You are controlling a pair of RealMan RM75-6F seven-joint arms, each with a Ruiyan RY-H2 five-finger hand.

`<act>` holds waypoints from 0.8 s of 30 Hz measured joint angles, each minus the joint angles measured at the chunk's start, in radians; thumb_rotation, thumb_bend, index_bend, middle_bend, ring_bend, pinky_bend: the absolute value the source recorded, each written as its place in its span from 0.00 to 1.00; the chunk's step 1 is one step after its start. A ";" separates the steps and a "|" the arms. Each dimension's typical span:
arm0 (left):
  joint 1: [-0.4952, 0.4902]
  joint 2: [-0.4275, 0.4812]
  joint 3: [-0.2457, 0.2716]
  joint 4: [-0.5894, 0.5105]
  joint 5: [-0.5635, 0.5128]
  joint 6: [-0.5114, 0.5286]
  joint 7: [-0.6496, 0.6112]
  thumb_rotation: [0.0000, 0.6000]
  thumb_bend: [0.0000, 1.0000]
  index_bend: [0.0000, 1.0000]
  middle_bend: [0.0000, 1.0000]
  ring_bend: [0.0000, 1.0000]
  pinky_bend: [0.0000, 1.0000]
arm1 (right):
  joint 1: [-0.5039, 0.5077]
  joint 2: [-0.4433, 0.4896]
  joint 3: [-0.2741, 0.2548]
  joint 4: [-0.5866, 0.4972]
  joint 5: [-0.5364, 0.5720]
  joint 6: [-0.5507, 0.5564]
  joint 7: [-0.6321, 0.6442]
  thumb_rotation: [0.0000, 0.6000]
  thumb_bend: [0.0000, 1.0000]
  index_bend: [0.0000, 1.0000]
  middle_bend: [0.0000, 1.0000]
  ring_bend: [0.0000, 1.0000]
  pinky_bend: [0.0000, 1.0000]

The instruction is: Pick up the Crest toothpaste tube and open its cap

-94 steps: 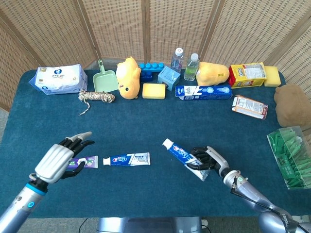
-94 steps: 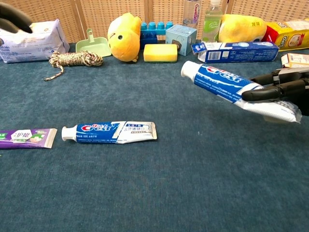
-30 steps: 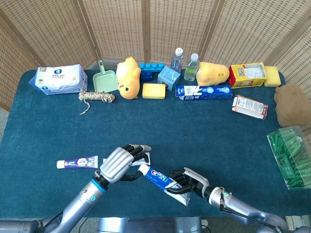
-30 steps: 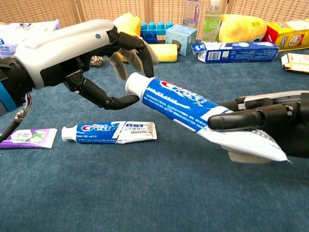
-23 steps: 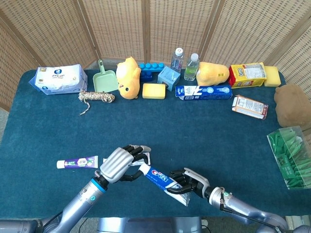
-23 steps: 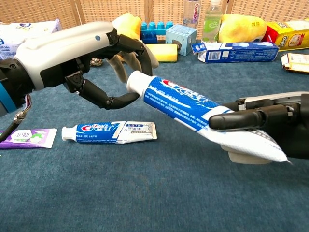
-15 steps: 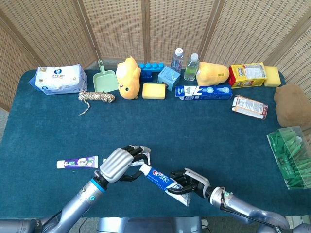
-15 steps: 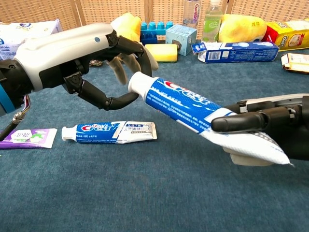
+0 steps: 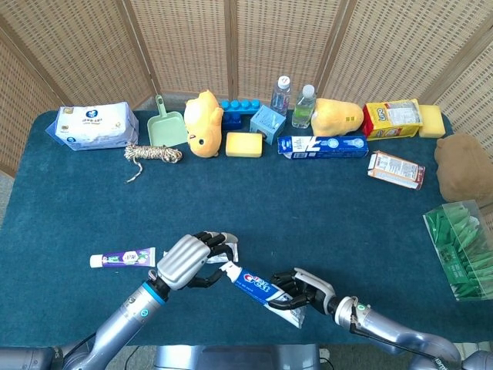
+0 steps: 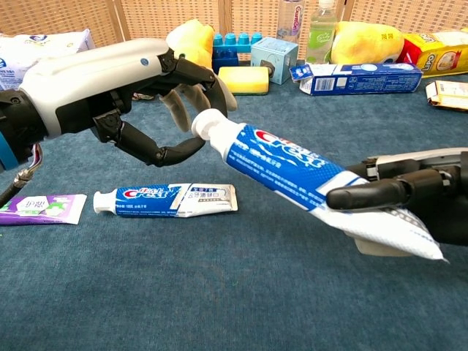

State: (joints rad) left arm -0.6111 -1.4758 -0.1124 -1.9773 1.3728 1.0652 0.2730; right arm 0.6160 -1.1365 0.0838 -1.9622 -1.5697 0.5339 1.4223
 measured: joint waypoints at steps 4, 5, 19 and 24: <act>-0.004 0.005 -0.002 -0.001 -0.007 -0.001 -0.010 1.00 0.53 0.44 0.27 0.29 0.36 | 0.015 0.002 -0.021 0.004 -0.005 0.013 0.000 1.00 0.45 0.91 0.85 0.83 0.90; -0.004 0.005 -0.002 -0.001 -0.008 -0.002 -0.012 1.00 0.53 0.44 0.27 0.29 0.36 | 0.020 0.003 -0.027 0.004 -0.006 0.016 -0.002 1.00 0.45 0.91 0.85 0.83 0.90; -0.016 -0.004 -0.008 0.003 -0.031 -0.005 -0.046 1.00 0.51 0.41 0.26 0.29 0.36 | 0.058 -0.003 -0.070 -0.002 0.004 0.037 -0.095 1.00 0.45 0.91 0.85 0.83 0.90; -0.019 -0.005 -0.010 0.003 -0.039 -0.005 -0.051 1.00 0.51 0.41 0.26 0.29 0.36 | 0.070 -0.006 -0.080 -0.007 0.030 0.035 -0.159 1.00 0.45 0.91 0.85 0.83 0.90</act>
State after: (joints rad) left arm -0.6297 -1.4806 -0.1220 -1.9743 1.3337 1.0606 0.2218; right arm 0.6860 -1.1426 0.0040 -1.9688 -1.5394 0.5688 1.2635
